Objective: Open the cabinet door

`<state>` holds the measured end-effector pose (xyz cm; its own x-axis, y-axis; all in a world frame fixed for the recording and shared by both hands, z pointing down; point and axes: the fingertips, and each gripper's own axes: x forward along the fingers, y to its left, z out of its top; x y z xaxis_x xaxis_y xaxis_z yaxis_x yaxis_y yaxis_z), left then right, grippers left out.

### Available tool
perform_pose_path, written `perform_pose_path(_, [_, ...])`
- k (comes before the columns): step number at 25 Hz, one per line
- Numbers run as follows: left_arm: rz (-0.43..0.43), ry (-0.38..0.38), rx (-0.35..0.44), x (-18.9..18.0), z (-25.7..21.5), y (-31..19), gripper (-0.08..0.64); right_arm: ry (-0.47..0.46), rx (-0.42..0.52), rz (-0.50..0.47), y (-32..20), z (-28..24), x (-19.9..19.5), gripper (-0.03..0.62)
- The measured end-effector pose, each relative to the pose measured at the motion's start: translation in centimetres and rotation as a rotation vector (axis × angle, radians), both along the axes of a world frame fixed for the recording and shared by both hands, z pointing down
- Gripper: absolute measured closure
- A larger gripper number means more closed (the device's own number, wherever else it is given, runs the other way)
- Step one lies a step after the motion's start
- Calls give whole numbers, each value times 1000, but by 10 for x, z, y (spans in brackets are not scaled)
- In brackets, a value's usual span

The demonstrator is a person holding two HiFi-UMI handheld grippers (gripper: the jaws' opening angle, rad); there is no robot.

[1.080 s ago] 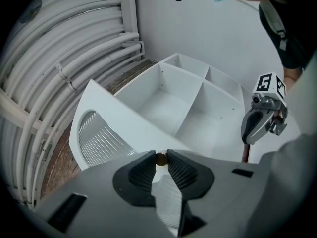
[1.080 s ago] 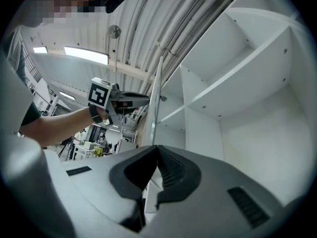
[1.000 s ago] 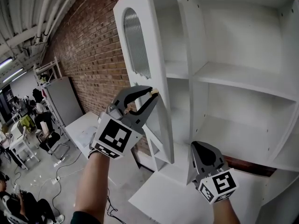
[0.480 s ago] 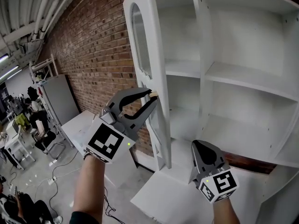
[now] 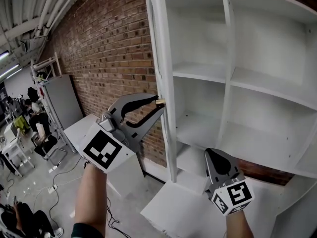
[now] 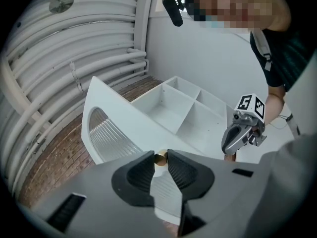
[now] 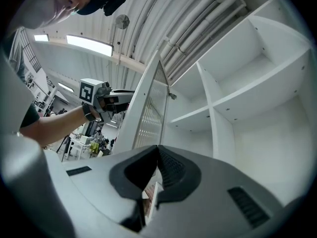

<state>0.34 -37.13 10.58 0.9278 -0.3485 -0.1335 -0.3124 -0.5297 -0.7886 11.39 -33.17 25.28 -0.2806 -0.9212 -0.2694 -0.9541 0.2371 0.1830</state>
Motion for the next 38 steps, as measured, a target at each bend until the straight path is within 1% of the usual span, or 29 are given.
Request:
perform_pose_path(6, [9,11,-24,-28,4,-2,482,8,4,3,2,2,-19,588])
perform_pose_path(13, [12,18,-27,-54,1,-7,482,11,1,10,0,2,-40,588])
perform_pose_path(22, [-28,28,-29,-90,2,-26,476,17,-9,11,-9,6,-62,588])
perform_pose_path(32, [-56,51,-28,-121,1,-44,471,21,-19,14,-17,10,-82,588])
perform_pose_path(38, [-78,59,-26,-133,2,-53,474,21,-21,14,-19,10,-92,588])
